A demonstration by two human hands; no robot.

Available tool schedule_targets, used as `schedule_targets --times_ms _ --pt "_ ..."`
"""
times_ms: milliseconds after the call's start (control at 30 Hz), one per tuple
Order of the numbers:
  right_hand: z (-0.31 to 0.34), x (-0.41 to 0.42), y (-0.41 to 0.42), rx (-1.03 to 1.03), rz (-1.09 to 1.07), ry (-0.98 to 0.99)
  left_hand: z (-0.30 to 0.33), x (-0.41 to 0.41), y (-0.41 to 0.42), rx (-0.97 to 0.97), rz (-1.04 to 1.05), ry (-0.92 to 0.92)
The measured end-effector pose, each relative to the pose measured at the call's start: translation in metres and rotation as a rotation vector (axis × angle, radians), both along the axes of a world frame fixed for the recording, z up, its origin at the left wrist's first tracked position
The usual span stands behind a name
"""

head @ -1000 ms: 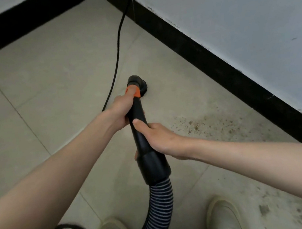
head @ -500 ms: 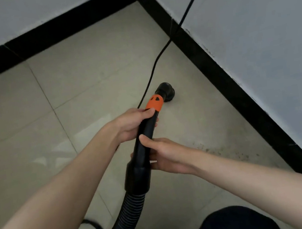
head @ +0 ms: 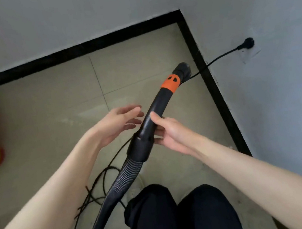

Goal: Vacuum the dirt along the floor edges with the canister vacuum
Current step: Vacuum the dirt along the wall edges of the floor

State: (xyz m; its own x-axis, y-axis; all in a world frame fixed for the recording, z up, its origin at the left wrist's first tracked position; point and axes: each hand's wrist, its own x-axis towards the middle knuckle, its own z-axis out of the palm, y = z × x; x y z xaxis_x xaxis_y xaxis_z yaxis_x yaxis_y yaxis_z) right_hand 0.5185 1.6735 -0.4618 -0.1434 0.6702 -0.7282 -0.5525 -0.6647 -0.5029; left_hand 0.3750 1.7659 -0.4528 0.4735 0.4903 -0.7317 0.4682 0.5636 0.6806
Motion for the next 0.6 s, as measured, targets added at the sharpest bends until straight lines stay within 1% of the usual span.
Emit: schedule_targets --times_ms 67,167,233,433,533,600 --pt "0.043 -0.006 0.012 -0.03 -0.055 0.017 0.04 -0.035 -0.013 0.026 -0.011 0.04" --pt "0.106 -0.021 0.028 -0.05 -0.098 0.033 0.102 -0.082 -0.04 0.033 -0.162 0.077" --pt "0.145 -0.035 0.035 -0.045 -0.117 0.054 0.136 -0.106 -0.057 0.129 -0.245 0.149" --pt "0.24 -0.089 0.042 -0.026 -0.174 0.071 0.231 -0.163 -0.077 0.474 -0.121 0.265" --pt "0.275 -0.12 0.032 -0.013 -0.126 0.052 0.269 -0.191 -0.092 0.523 -0.096 0.309" --pt "0.295 -0.137 0.019 0.015 -0.024 0.056 0.289 -0.206 -0.114 0.544 -0.045 0.325"
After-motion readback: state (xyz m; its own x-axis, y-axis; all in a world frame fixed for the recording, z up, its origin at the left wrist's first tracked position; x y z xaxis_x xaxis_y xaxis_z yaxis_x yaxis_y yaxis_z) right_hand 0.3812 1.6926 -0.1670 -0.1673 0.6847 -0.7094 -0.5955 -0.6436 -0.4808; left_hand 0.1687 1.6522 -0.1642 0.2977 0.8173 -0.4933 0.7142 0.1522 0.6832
